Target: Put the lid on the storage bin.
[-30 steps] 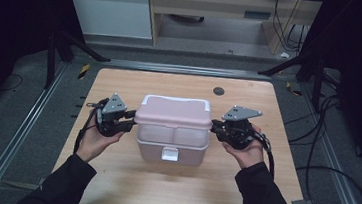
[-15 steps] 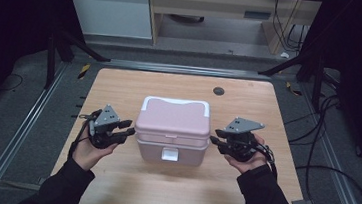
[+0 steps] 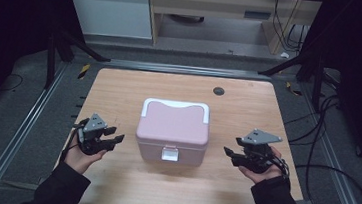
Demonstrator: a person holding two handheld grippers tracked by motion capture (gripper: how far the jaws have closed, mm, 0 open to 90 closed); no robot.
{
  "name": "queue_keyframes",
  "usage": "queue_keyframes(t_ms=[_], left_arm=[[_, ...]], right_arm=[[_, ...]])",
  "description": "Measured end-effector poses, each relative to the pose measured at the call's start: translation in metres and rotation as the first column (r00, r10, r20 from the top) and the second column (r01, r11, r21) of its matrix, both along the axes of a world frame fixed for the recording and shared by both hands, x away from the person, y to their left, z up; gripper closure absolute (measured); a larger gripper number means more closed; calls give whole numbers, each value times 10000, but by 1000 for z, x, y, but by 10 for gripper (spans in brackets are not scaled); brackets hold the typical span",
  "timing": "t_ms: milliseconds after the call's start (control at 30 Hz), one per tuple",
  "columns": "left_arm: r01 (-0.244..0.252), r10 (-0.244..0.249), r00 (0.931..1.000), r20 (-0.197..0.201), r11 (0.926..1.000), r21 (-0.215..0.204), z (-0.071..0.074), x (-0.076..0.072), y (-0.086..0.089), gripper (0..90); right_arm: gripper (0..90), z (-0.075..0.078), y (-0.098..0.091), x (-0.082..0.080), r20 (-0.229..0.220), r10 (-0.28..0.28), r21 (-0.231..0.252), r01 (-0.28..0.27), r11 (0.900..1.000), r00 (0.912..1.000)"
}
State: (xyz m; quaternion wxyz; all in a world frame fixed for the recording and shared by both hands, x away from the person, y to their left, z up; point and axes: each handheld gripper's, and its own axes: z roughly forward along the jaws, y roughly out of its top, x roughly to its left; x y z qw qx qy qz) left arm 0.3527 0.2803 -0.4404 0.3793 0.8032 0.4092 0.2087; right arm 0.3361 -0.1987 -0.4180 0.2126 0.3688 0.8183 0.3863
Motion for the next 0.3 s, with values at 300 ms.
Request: queue_keyframes(t_ms=[300], left_arm=[[-1010, 1027, 9937, -448, 9942, 380, -20, 10, 15, 392]], right_arm=[[152, -29, -40, 5, -308, -1830, 247, 1838, 9827, 9826]])
